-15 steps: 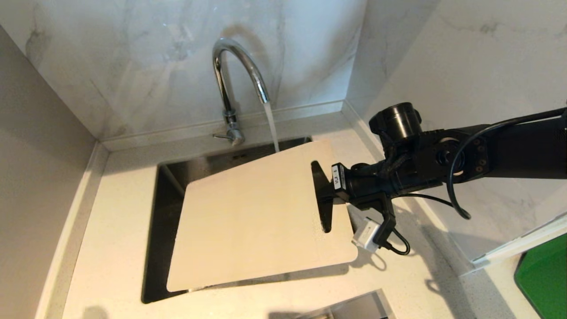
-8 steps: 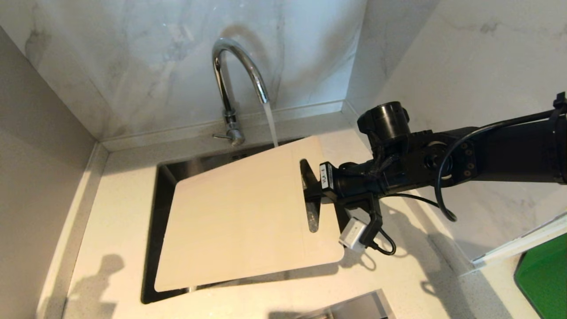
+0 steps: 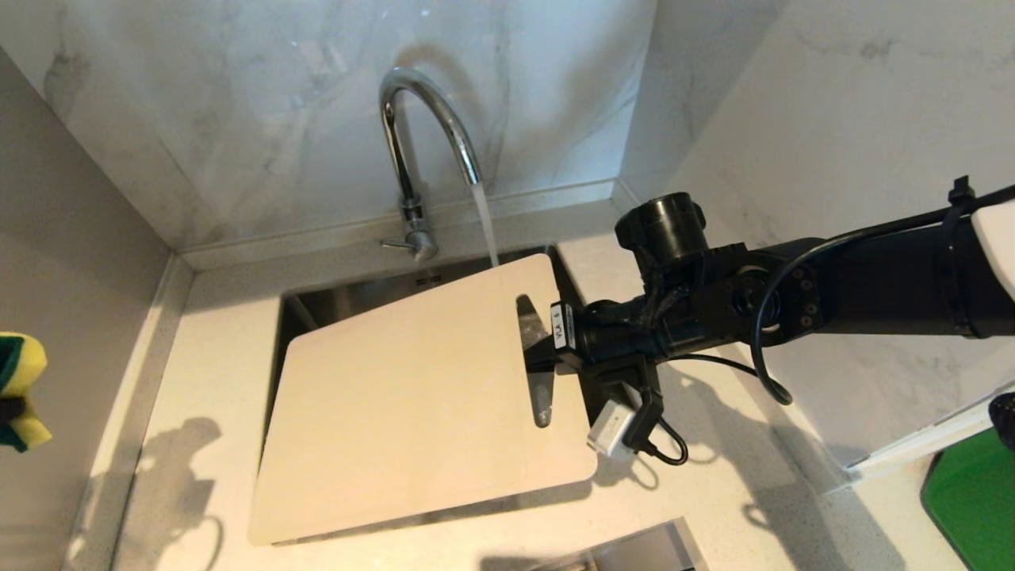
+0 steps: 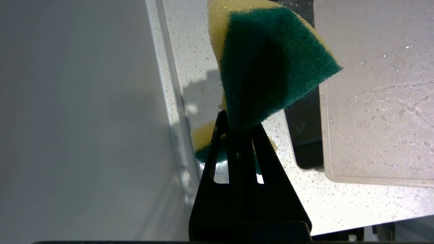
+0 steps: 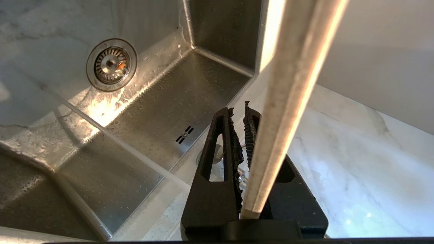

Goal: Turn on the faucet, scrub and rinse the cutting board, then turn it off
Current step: Scrub the cutting board underwater

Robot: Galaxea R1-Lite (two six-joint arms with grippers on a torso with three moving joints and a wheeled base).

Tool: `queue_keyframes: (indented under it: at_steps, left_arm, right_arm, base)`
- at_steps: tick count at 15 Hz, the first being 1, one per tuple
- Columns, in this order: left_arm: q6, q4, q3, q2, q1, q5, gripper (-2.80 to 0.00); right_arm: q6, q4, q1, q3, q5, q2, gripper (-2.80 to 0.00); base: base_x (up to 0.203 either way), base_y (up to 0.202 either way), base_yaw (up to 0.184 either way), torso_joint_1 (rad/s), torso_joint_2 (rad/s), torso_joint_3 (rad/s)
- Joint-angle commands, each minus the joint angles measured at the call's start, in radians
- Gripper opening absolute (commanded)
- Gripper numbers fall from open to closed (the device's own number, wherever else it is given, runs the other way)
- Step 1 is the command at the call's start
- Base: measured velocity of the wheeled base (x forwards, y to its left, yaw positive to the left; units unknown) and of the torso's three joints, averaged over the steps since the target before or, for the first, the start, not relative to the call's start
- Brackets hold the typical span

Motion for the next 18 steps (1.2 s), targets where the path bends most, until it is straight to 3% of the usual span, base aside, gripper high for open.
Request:
queue_keyframes:
  at_steps: [1, 6, 9, 18]
  left_arm:
    - [-0.046, 0.025, -0.042, 0.067, -0.049, 0.0, -2.8]
    - [-0.25, 0.241, -0.2, 0.109, -0.273, 0.005, -2.8]
    - [-0.338, 0.26, -0.227, 0.137, -0.38, 0.01, -2.8]
    - [-0.533, 0.28, -0.383, 0.33, -0.574, 0.012, -2.8]
  right_arm:
    - [-0.014, 0.001, 0.007, -0.003, 0.004, 0.011, -2.8]
    - [-0.011, -0.001, 0.009, -0.001, 0.005, 0.012, -2.8]
    - [-0.009, -0.011, 0.009, -0.001, 0.004, 0.011, -2.8]
    - [0.009, -0.01, 0.047, 0.019, 0.004, -0.025, -2.8]
  base:
    - [0.0, 0.0, 0.0, 0.0, 0.0, 0.0]
    - [0.0, 0.0, 0.0, 0.0, 0.0, 0.0]
    - [0.0, 0.0, 0.0, 0.0, 0.0, 0.0]
    - [0.0, 0.0, 0.0, 0.0, 0.0, 0.0]
